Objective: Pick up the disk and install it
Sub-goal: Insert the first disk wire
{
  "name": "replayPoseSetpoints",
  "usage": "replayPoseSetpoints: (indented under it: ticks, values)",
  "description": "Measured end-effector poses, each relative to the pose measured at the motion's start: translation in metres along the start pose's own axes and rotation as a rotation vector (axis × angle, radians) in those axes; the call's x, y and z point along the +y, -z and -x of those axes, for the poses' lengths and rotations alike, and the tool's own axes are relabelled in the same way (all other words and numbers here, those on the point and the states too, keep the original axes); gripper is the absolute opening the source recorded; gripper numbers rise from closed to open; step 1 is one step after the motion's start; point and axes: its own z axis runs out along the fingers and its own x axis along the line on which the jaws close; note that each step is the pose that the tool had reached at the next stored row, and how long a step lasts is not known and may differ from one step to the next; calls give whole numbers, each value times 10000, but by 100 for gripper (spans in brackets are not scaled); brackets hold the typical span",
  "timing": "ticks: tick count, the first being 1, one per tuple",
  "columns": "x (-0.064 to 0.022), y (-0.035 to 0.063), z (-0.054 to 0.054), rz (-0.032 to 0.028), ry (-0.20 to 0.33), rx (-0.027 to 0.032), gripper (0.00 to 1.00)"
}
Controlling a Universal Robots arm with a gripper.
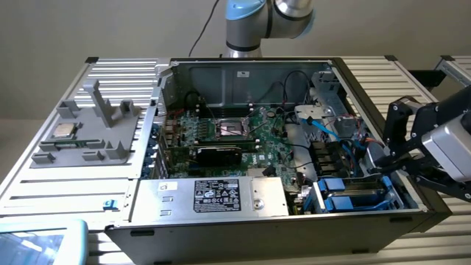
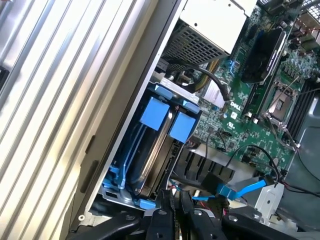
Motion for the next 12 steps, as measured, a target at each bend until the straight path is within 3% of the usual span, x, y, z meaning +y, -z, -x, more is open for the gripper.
replayPoseSetpoints:
  ticks: [6, 9, 12]
  values:
    - [-44, 69, 111, 51, 15, 390, 16]
    - [-64, 89, 162, 85, 22, 616, 16]
    - [-65, 89, 163, 72, 28, 642, 16]
